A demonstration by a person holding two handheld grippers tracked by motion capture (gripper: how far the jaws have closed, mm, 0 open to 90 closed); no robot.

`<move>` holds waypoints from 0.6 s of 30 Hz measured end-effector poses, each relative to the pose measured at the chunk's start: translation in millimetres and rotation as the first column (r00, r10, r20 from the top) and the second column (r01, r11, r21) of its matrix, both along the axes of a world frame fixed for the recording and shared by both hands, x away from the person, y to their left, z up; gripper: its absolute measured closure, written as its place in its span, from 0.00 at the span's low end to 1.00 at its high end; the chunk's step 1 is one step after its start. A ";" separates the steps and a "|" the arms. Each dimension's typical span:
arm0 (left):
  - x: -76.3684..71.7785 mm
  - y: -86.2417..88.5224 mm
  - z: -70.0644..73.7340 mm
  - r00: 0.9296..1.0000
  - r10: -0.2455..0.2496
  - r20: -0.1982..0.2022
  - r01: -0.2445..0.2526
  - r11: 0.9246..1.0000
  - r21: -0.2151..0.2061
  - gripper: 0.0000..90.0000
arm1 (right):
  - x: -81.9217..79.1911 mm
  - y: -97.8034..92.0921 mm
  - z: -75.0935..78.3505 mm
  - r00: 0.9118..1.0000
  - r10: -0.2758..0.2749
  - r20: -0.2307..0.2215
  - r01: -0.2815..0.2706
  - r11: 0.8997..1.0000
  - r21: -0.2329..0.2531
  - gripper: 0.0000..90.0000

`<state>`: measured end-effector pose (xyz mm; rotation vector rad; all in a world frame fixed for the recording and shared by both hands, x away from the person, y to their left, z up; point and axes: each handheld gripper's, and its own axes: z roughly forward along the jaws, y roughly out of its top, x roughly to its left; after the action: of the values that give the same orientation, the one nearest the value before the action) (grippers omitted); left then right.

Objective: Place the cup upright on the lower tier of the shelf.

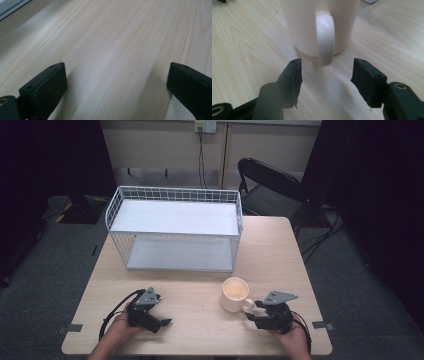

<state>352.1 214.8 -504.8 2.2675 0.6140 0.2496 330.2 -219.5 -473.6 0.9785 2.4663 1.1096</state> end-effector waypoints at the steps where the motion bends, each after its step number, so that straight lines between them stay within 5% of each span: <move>1: 0.0 0.0 0.0 1.000 0.000 0.000 0.000 1.000 0.000 0.03 | 1.8 1.5 2.7 1.000 -0.013 0.000 0.013 1.000 0.017 0.50; 18: 0.0 0.0 0.0 1.000 0.000 0.000 0.000 1.000 0.000 0.03 | 8.3 5.4 8.6 1.000 -0.012 0.000 0.012 1.000 -0.002 0.76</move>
<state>352.1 214.8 -504.8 2.2673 0.6143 0.2496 338.4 -214.2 -465.0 0.9919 2.4576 1.1030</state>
